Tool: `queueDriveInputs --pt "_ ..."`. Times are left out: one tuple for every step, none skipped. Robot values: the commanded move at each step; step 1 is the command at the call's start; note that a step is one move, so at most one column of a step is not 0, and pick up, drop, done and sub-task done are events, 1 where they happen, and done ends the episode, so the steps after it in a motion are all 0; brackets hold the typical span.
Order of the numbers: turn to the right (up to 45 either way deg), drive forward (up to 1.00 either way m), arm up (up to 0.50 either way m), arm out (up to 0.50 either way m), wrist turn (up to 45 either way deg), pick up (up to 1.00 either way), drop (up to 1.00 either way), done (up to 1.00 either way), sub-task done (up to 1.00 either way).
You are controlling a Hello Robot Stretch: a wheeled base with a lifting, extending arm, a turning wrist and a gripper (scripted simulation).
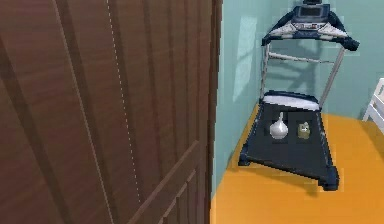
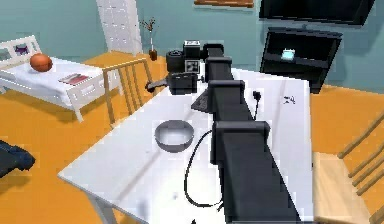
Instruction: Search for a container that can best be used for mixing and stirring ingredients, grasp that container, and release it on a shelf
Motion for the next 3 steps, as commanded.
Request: queueDriveInputs --pt "0.0 0.00 -0.30 0.00 0.0 0.00 0.00 0.00 0.00" --pt "0.0 0.00 0.00 0.00 0.0 1.00 0.00 0.00 0.00" --pt "0.0 0.00 0.10 0.00 0.0 0.00 0.00 0.00 0.00"
